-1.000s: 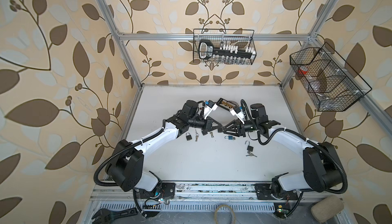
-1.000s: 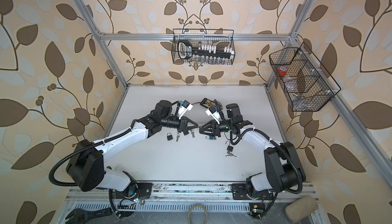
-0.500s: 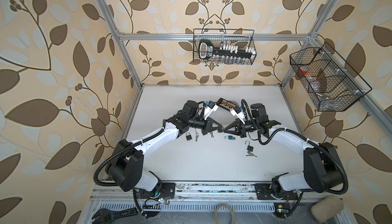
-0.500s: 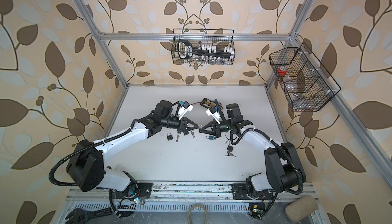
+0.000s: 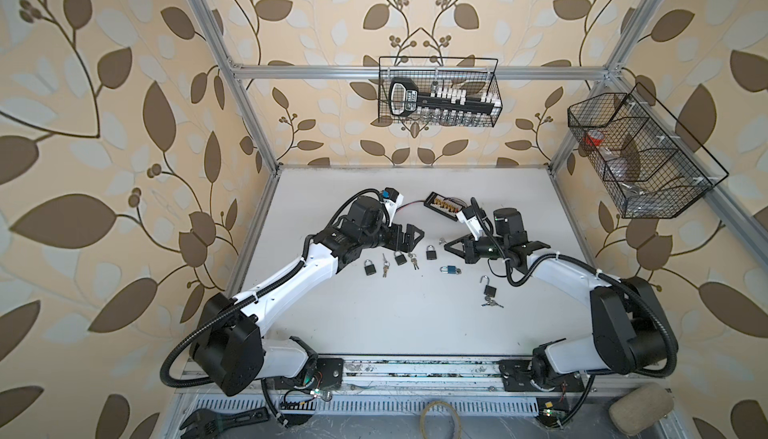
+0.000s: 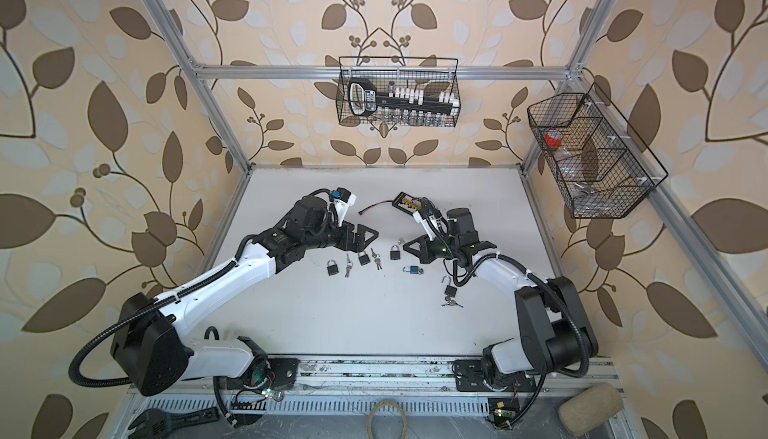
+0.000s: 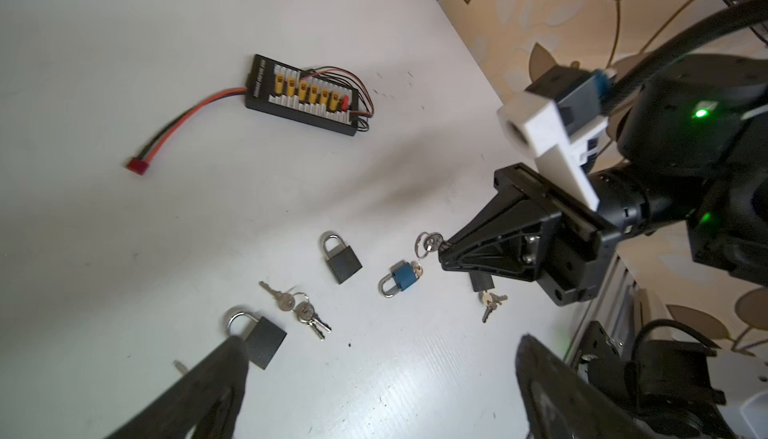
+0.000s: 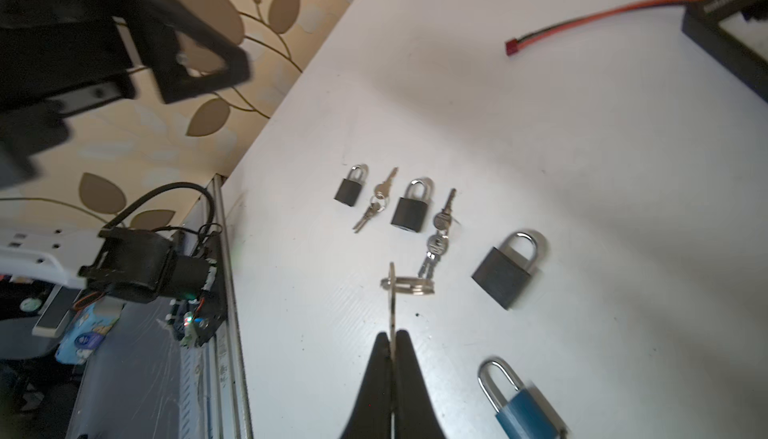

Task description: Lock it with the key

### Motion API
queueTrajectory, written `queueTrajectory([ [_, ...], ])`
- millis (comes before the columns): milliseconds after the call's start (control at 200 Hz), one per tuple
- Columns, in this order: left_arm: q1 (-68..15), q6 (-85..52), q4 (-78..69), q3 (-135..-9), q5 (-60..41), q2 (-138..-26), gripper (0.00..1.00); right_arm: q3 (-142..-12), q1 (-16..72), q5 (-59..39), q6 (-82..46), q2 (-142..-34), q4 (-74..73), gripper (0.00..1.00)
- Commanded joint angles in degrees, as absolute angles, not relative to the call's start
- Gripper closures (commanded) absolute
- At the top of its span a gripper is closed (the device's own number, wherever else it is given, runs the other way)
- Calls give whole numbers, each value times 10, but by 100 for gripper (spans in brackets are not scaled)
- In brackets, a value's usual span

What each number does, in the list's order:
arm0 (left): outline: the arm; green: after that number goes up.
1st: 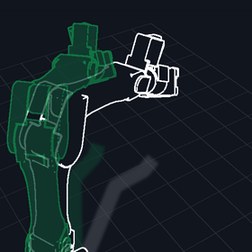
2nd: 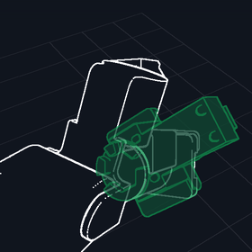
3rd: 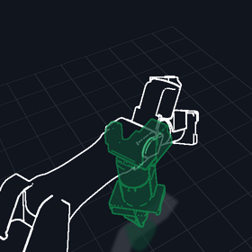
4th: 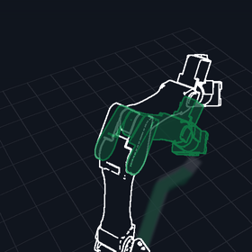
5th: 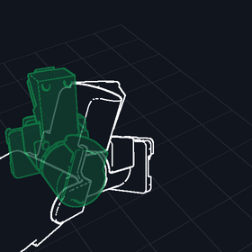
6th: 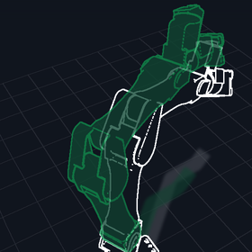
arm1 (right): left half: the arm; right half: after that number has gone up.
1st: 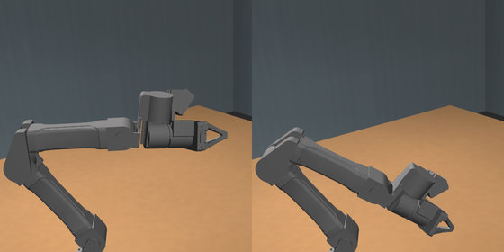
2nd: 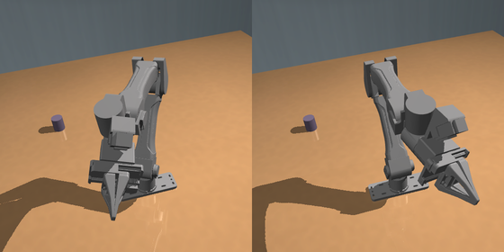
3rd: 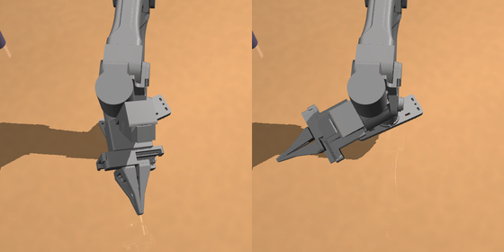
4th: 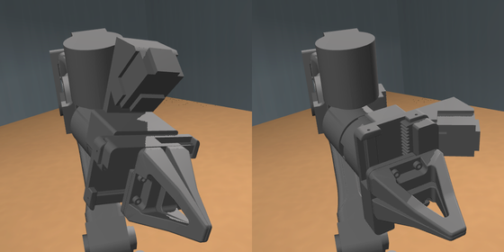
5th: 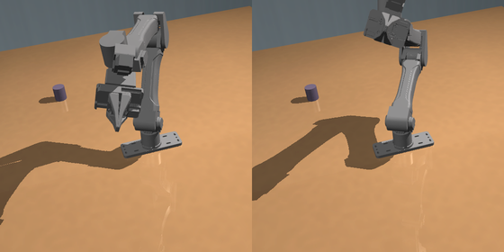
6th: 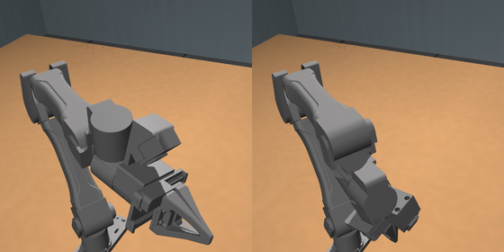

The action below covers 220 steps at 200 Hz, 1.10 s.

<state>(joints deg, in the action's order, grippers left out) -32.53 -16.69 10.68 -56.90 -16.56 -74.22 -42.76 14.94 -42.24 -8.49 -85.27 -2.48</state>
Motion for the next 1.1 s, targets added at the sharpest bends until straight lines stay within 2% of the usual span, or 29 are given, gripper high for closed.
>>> queueTrajectory([
  [0, -321, -183, 127, -537, -105, -708, 1, -440, 152, -346, -112, -898, -16, 100],
  [250, -321, -206, 128, -492, -105, -682, 1, -483, 162, -279, -111, -983, -27, 100],
  [460, -321, -210, 136, -481, -102, -670, 1, -523, 162, -269, -100, -1035, -7, 100],
  [665, -321, -211, 153, -469, -83, -639, 1, -533, 162, -254, -85, -1043, 22, 89],
  [800, -320, -218, 164, -459, -79, -617, 1, -528, 163, -241, -89, -1024, 34, 84],
  [960, -320, -224, 182, -445, -76, -588, 1, -508, 164, -207, -107, -975, 52, 72],
  [1035, -322, -217, 189, -439, -85, -579, 1, -496, 163, -160, -142, -943, 57, 71],
  [1095, -328, -219, 193, -435, -91, -577, 1, -479, 164, -107, -190, -908, 57, 75],
])
